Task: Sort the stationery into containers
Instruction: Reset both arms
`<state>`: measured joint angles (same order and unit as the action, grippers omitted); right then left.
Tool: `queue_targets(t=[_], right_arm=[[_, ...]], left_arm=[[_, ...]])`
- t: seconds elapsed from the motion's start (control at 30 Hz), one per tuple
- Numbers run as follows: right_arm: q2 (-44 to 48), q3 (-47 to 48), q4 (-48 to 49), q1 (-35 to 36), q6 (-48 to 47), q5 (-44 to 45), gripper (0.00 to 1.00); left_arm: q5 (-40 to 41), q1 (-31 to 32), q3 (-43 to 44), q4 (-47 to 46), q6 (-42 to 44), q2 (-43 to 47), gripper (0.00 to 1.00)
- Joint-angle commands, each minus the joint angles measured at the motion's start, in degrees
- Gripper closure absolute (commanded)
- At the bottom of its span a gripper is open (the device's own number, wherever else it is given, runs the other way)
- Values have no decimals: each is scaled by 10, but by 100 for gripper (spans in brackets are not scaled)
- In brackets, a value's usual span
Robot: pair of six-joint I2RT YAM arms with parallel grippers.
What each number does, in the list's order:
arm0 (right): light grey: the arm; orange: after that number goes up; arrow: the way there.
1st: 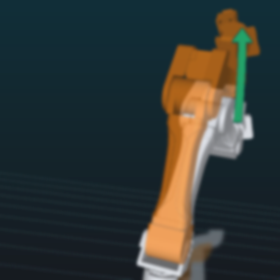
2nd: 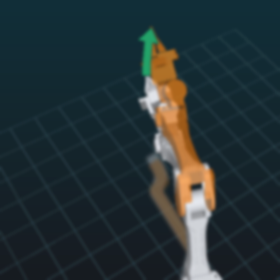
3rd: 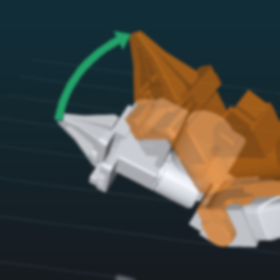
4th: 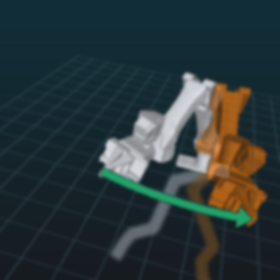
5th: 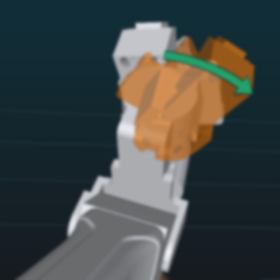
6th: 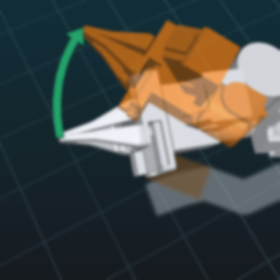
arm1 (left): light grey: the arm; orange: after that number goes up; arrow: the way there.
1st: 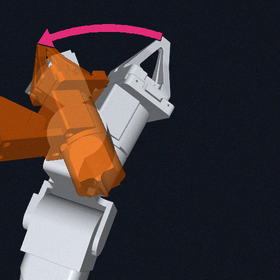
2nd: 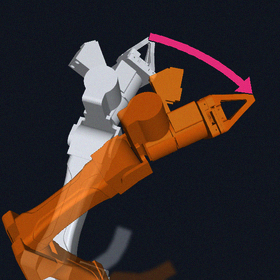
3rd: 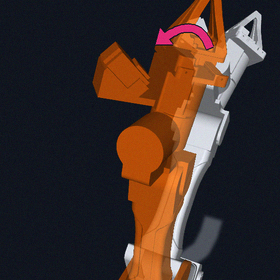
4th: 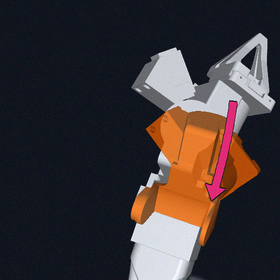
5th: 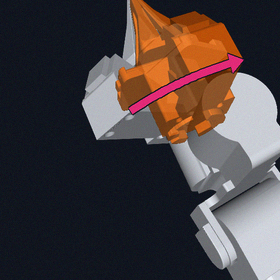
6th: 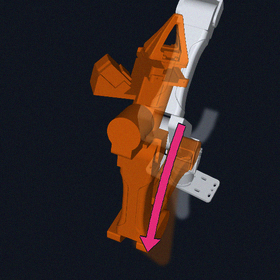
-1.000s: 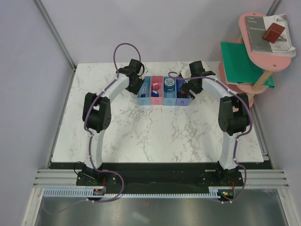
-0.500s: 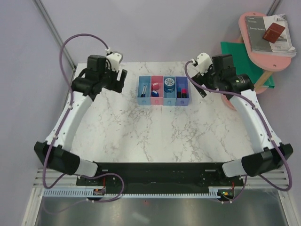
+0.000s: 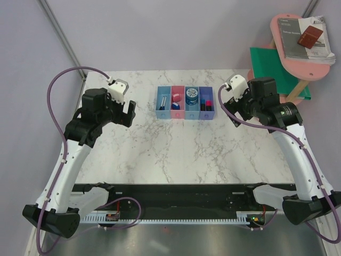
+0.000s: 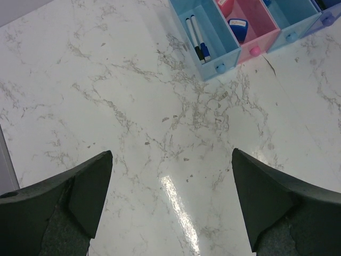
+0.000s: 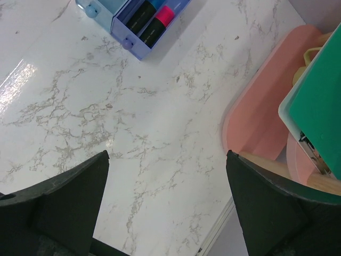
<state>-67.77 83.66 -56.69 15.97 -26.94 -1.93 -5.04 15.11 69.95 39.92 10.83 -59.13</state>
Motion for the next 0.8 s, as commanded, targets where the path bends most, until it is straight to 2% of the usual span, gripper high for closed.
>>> queue_targets(t=[0.0, 0.77], right_arm=[[6, 1, 3, -1, 14, -14, 2], [18, -10, 26, 0, 35, -18, 2]], left_arm=[[0, -1, -9, -28, -6, 21, 0], [4, -3, -18, -29, -13, 29, 0]])
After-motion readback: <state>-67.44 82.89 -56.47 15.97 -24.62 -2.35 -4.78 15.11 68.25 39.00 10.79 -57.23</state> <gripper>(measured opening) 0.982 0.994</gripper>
